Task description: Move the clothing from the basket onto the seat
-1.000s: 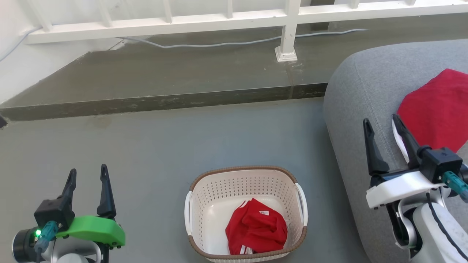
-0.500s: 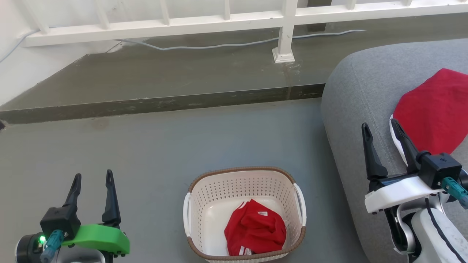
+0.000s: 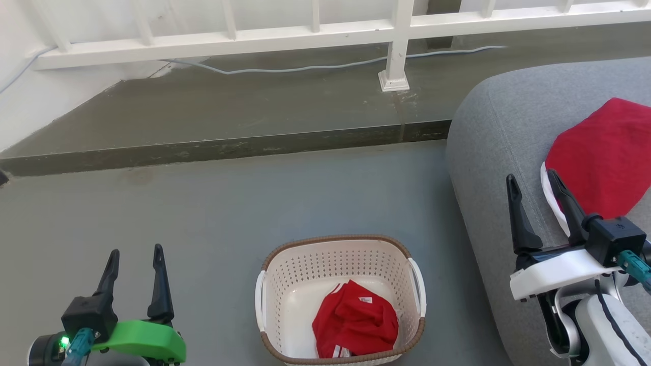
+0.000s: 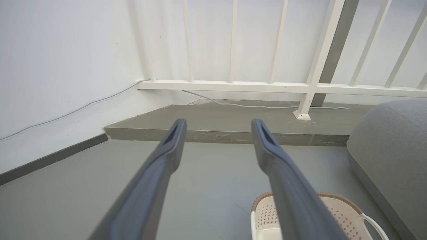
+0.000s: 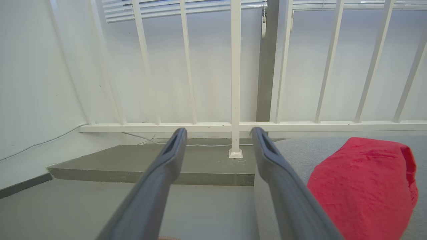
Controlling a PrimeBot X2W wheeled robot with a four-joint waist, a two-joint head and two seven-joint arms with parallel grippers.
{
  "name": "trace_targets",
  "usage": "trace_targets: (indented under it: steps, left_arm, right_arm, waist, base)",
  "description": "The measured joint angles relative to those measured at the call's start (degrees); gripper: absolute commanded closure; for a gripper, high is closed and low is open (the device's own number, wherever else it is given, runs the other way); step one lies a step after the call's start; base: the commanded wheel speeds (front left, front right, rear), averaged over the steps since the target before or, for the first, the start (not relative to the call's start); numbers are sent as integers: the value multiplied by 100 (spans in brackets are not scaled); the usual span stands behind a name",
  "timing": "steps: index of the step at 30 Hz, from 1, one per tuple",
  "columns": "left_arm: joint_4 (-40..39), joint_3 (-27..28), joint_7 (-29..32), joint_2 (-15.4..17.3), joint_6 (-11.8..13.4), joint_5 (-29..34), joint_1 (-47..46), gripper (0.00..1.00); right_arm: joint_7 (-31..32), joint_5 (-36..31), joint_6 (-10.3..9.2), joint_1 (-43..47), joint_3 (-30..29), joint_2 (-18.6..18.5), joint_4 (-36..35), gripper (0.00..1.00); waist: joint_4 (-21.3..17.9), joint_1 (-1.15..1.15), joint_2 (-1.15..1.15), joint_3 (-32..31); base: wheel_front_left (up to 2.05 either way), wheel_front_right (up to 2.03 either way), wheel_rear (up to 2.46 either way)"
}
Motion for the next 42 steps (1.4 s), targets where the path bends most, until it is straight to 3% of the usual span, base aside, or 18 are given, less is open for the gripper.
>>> trace_targets:
  steps: [27,42]
  left_arm:
    - [-400,82,256,-63,0,234,175,0]
    - [-542,1,599,71,0,376,-231,0]
  right_arm:
    - [92,-20,-15,120,-94,0,-253,0]
    - [119,-1,-15,-266,-241,4,-452,0]
  waist:
    - [-11,0,0,115]
    - [-25,0,0,970]
  base:
    - [0,0,0]
    - [0,0,0]
